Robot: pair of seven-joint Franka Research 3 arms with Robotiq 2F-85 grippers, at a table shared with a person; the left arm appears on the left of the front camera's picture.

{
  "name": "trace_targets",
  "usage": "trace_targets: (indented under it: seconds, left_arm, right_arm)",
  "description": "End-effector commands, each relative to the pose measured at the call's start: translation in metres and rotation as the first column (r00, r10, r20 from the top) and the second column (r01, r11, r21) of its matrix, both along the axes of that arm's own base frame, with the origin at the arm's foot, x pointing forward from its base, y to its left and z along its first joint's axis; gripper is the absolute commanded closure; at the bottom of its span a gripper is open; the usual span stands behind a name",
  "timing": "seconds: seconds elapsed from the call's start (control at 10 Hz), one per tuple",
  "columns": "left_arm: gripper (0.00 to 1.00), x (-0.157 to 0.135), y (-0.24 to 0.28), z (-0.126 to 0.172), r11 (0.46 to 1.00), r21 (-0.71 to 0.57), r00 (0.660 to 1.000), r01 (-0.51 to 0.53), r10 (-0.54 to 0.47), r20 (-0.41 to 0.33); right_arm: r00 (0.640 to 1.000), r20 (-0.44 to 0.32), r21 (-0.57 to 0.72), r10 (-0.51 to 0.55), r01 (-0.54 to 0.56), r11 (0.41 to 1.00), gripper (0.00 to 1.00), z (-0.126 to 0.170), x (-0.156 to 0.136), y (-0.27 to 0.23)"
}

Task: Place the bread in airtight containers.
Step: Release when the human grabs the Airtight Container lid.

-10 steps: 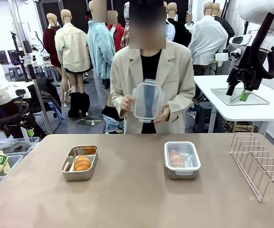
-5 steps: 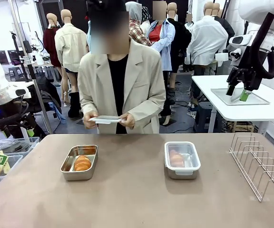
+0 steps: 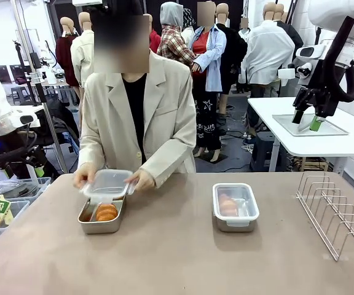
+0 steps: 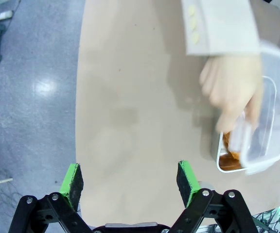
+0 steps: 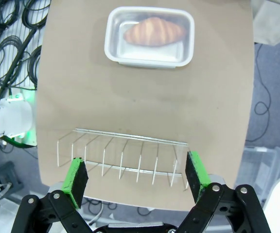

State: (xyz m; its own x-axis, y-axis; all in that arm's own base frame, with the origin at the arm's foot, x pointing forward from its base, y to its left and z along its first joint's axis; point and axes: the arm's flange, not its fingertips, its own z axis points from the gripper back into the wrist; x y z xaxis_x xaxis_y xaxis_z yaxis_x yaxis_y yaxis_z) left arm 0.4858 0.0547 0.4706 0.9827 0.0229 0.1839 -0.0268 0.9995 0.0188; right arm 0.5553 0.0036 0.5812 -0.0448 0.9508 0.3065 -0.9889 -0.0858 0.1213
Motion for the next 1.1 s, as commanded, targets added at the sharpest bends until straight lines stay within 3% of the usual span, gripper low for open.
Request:
trace_targets:
  seconds: [0.0,1.0]
  left_arm:
    - [0.00,-0.0002,0.0002,0.0017,1.000,0.005,1.000,-0.009,0.009,0.003]
    - [0.00,-0.0002,0.0002,0.0017,1.000,0.005,1.000,-0.009,0.009,0.003]
  right_arm:
    - [1.000,-0.007,-0.019,0.007,-0.007,1.000,0.00,-0.0003,0.0004,0.0004]
    - [1.000,-0.007,-0.019,0.007,-0.007,1.000,0.00,-0.0003,0.0004,0.0004]
